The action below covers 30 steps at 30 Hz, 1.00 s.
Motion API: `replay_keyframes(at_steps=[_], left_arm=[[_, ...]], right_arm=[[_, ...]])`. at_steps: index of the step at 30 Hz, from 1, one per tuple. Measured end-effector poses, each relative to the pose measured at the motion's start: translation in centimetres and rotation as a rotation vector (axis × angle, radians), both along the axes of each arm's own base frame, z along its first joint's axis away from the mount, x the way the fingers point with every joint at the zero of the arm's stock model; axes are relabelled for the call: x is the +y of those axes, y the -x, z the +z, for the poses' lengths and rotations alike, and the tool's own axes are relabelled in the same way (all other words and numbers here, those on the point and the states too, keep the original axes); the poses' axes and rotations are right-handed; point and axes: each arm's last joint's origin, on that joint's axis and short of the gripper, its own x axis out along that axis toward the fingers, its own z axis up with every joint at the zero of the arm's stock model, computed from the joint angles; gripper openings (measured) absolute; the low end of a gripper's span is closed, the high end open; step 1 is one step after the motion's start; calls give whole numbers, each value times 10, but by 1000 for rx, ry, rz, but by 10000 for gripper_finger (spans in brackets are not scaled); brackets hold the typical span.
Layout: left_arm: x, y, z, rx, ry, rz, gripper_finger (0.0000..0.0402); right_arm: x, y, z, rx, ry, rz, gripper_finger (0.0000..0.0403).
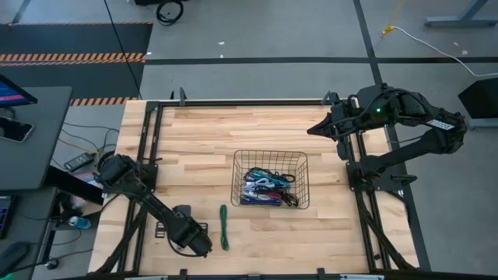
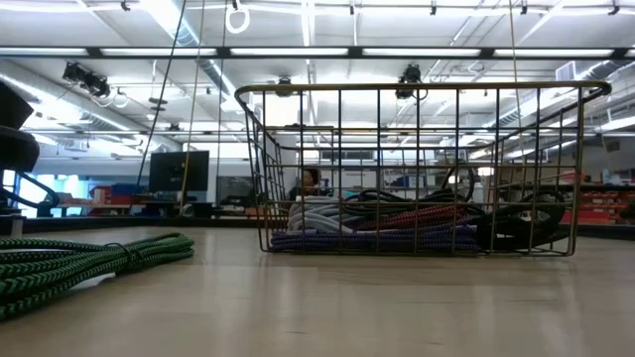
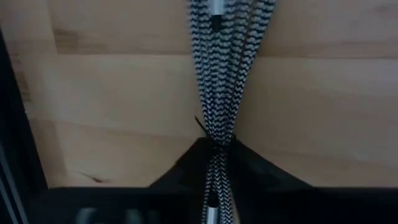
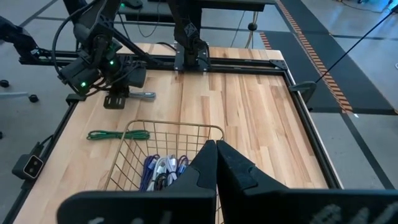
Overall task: Pick and place USB-C Cables
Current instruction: Put the black white charger cable into the wire basket
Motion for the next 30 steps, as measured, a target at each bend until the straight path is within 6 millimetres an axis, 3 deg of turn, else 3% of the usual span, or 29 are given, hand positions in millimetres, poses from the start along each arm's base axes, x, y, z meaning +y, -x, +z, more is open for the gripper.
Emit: replay_keyframes(at_steps=[3,10,15,24,30], left_arm=[[-1,-1,0,-17,0,-7,22],[2,-5,1,-30,-6,-11,22],[6,-9,19,-164,-136,-37,21],[38,-23,102,-361,-368,-132,20],[73,-50,154,-331,-411,-346,20]], right_arm=[[0,0,0,0,1,0,3],[0,0,0,0,1,-1,4],[0,0,0,0,2,-1,4],[0,0,0,0,8,2,4],[0,0,0,0,8,2,4]])
